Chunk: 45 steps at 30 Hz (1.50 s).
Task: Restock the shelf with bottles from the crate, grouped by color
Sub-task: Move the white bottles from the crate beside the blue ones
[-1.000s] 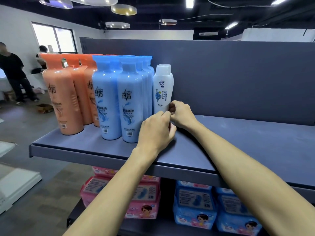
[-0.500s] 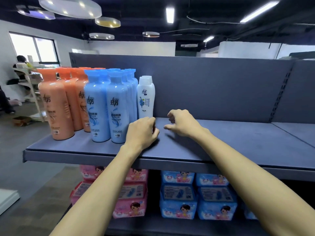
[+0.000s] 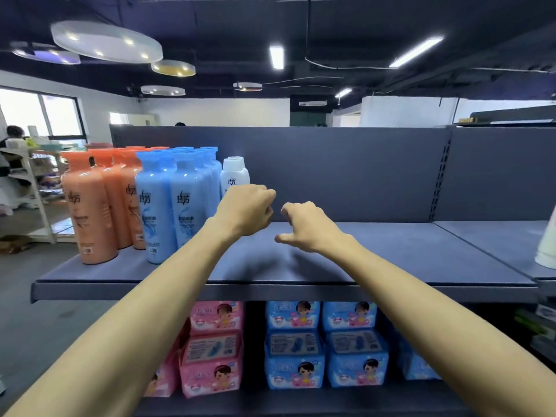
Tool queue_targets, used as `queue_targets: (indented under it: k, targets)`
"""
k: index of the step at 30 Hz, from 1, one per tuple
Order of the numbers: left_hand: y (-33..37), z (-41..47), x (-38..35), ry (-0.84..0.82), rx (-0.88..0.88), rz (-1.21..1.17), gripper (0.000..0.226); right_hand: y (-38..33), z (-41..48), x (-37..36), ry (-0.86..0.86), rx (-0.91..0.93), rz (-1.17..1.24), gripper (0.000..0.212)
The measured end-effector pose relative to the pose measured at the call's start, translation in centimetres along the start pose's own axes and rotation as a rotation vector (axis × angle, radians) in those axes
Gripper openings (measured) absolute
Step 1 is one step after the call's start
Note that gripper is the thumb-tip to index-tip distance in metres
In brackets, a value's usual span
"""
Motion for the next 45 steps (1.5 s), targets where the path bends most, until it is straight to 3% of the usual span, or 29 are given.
queue_targets:
  k: [10, 14, 18, 21, 30, 36, 41, 45]
  targets:
    - [2.2, -0.8, 0.0, 0.018, -0.060, -0.020, 0.020, 2.7, -2.3, 1.8, 0.033, -0.065, -0.040, 0.047]
    - [4.5, -1.0, 0.1, 0.044, -0.182, 0.034, 0.024, 3.3, -3.7, 2.8, 0.037, -0.039, -0.164, 0.042]
    - [7.0, -1.5, 0.4, 0.142, -0.301, 0.043, 0.032, 4.2, -5.7, 4.5, 0.060, -0.017, -0.318, 0.032]
    - [8.9, -1.9, 0.9, 0.217, -0.336, 0.002, 0.024, 4.4, -7.5, 5.2, 0.082, -0.001, -0.403, 0.029]
    - [14.0, -7.0, 3.0, 0.452, -0.271, -0.168, 0.015, 5.0, -15.9, 3.4, 0.106, 0.053, -0.434, 0.021]
    - [16.8, -13.0, -3.0, 0.306, 0.037, -0.362, 0.012, 8.2, -21.2, -4.3, -0.134, -0.010, -0.362, 0.026]
    - [20.5, -21.4, -8.1, 0.170, 0.156, -0.456, 0.011, 11.2, -25.8, -12.1, -0.308, -0.074, -0.311, 0.031]
    - [22.6, -27.6, -13.2, -0.074, 0.193, -0.448, 0.011, 11.4, -29.7, -18.6, -0.445, -0.113, -0.215, 0.034]
Point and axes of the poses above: each hand's wrist, its own z-axis towards the middle knuckle, its own x-axis out of the back of the hand, y = z × x, the point moved 9 cm from there along z, towards the middle knuckle
